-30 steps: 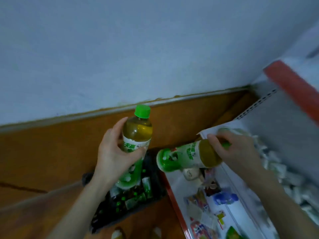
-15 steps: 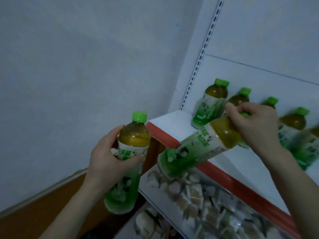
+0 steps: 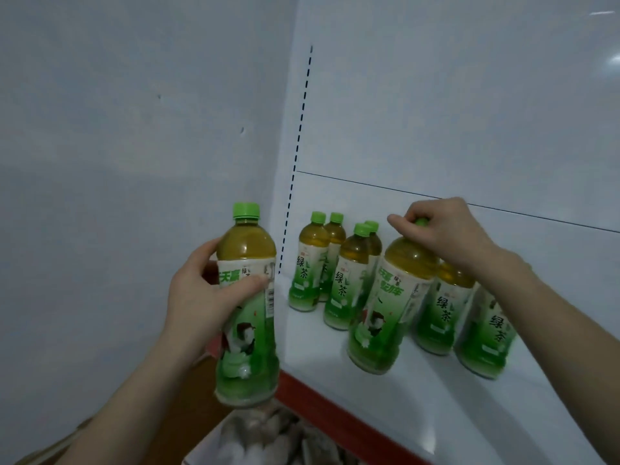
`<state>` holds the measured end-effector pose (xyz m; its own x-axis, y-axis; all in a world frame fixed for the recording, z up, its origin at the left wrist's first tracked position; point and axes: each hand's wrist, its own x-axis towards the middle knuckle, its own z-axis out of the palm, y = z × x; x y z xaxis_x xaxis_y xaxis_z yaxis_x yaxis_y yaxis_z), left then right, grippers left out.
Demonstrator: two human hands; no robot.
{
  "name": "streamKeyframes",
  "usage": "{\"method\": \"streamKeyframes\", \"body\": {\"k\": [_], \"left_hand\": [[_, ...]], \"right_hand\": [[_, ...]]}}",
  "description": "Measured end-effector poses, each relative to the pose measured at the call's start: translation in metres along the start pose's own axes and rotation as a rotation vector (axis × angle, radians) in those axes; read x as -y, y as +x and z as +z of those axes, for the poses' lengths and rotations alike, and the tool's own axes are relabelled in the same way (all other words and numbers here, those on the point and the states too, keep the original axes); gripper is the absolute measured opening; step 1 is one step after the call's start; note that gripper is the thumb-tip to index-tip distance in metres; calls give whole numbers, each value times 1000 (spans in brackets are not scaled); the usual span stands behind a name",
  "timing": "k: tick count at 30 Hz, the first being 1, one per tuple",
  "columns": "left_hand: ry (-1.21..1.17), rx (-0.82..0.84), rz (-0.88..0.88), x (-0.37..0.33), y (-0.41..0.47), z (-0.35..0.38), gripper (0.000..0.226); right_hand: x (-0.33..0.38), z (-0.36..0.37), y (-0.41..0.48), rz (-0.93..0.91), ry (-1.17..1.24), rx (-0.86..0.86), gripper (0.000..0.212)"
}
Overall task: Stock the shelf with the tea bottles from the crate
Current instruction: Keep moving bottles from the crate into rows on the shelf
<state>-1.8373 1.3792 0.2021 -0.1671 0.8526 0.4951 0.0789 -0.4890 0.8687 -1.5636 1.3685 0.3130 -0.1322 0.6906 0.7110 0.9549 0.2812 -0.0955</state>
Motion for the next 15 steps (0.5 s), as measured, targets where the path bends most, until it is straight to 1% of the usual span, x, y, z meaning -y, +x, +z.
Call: {"method": "streamKeyframes", "body": {"k": [2,6,9,11,15], "left_hand": [[-10,7,3,0,3,17,75],[-12,15,16,1,10,48,69],[-15,27,18,6,16,66,68],[-12,40,30,12,21,77,67],[11,90,76,26,31,96,68]], "right_hand": [[-16,2,-1,-25,-51,66,31],[-40,11,-6,-80,-124,210,32],[-54,24,-13,-75,-121,284,33],[-60,29,-17,-19,-65,270,38],[-61,30,-30,196,229,190,61]]}}
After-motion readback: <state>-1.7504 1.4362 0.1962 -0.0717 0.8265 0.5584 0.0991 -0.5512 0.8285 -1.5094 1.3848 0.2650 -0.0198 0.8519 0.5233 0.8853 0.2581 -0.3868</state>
